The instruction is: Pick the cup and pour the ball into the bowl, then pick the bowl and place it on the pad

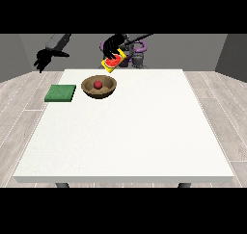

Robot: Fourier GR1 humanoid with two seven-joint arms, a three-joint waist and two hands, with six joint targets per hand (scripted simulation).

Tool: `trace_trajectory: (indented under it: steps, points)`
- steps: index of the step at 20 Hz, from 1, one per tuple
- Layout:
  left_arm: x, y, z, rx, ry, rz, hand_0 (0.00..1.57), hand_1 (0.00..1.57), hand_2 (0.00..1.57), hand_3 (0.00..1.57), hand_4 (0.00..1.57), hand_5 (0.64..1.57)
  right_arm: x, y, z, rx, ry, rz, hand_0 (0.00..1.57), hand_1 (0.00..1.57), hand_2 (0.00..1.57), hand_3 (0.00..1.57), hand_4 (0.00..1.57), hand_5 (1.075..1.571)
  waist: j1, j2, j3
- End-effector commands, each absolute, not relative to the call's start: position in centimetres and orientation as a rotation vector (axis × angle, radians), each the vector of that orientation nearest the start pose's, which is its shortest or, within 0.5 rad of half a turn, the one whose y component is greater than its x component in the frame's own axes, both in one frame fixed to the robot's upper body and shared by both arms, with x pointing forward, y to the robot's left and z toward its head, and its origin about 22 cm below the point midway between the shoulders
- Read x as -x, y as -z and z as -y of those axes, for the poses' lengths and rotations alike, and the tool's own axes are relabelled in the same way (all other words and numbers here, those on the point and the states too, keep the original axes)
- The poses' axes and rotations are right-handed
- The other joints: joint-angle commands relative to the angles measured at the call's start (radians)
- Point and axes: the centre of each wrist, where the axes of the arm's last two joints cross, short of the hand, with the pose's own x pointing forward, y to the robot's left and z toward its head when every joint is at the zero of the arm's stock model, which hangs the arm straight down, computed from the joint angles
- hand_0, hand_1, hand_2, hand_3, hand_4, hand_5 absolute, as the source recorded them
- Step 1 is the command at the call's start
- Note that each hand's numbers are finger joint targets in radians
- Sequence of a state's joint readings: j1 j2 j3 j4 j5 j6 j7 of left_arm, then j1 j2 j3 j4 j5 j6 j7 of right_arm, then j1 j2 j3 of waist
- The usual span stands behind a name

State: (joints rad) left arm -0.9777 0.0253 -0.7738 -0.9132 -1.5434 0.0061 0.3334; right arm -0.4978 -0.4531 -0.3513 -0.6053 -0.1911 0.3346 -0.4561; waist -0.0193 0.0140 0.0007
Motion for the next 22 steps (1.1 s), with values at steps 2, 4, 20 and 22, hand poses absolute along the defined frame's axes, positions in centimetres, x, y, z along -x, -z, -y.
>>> trace_trajectory:
  steps: [2,4,20,22]
  points:
    - [-34.0,-7.3,-0.1,1.748,-2.157,-1.728,1.5,1.5,1.57,1.57,1.21,1.457,-32.0,1.4,41.6,0.054,0.102,1.663,0.0,0.0,0.0,0.26,0.0,1.528,0.021,-0.012,-0.0005]
    - [-33.2,-8.8,1.3,1.761,-2.082,-1.773,1.52,1.52,1.57,1.57,1.2,1.462,-30.6,2.8,42.5,-0.015,0.134,1.613,0.0,0.0,0.0,0.0,0.43,1.555,0.021,0.006,-0.0002]
    - [-37.3,-12.1,-11.7,1.323,-1.21,-3.661,1.18,1.18,1.4,1.12,0.77,1.537,-33.1,0.7,41.1,0.023,0.248,1.69,0.0,0.0,0.0,0.0,0.26,1.565,0.189,0.197,-0.0052]
    - [-37.5,-11.0,-12.7,1.188,-1.118,-3.763,1.08,1.08,1.09,0.91,0.82,1.549,-34.0,1.2,38.6,-0.022,0.242,1.718,0.0,0.0,0.0,0.0,0.31,1.569,0.18,0.238,-0.005]
